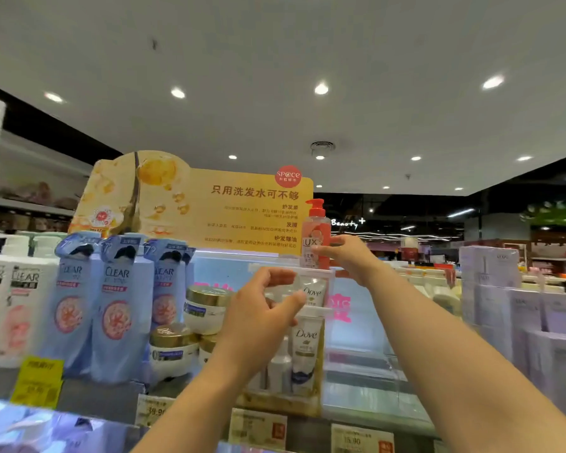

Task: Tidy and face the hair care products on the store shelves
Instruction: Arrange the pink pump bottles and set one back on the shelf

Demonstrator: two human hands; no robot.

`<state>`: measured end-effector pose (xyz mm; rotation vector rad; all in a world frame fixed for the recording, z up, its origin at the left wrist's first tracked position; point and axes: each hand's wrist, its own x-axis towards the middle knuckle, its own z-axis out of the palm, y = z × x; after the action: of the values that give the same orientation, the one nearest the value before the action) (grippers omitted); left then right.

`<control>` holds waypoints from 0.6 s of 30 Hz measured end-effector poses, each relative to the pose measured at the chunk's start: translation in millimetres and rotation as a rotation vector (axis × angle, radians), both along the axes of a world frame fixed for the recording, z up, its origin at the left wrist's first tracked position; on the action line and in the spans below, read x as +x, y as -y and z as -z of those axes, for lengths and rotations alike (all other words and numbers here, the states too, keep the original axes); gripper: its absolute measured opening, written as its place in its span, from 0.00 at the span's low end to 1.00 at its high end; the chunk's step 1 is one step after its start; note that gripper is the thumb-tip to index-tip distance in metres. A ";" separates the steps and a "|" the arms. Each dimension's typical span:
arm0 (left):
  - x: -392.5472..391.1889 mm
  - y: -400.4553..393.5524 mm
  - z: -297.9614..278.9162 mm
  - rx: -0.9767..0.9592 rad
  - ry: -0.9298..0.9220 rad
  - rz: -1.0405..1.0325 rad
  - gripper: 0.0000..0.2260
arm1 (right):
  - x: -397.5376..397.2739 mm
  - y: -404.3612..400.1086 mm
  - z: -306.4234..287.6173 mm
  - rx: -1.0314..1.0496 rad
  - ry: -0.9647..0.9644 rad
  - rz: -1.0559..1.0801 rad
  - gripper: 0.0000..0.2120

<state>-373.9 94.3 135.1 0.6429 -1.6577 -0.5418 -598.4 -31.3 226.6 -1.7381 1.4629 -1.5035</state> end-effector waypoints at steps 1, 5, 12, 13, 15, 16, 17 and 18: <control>-2.5 3.2 -3.2 -0.009 0.002 -0.007 0.11 | 1.8 1.7 0.9 0.001 -0.017 0.011 0.15; -13.0 15.6 -6.6 -0.071 0.131 -0.070 0.12 | 6.1 4.8 7.0 -0.002 -0.026 0.013 0.20; -16.4 24.2 -2.8 -0.018 0.205 -0.049 0.13 | -2.7 -8.4 14.7 -0.101 0.127 0.082 0.15; -17.0 24.7 -1.9 -0.010 0.206 -0.043 0.13 | -6.3 -14.0 14.4 -0.126 0.131 0.107 0.14; -21.0 23.9 -0.1 -0.005 0.223 -0.026 0.13 | -14.8 -30.1 11.6 -0.191 0.133 0.150 0.15; -24.8 23.0 0.5 -0.003 0.231 -0.014 0.13 | -19.2 -40.6 8.9 -0.224 0.138 0.164 0.16; -29.9 21.8 1.4 0.003 0.227 0.006 0.13 | -23.4 -52.9 6.1 -0.254 0.142 0.172 0.17; -36.0 19.3 2.0 0.012 0.213 0.029 0.13 | -27.9 -66.3 2.9 -0.279 0.146 0.176 0.18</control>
<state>-409.9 74.9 133.1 0.7051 -1.8668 -0.5187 -626.2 35.0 223.7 -1.6404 1.4174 -1.9639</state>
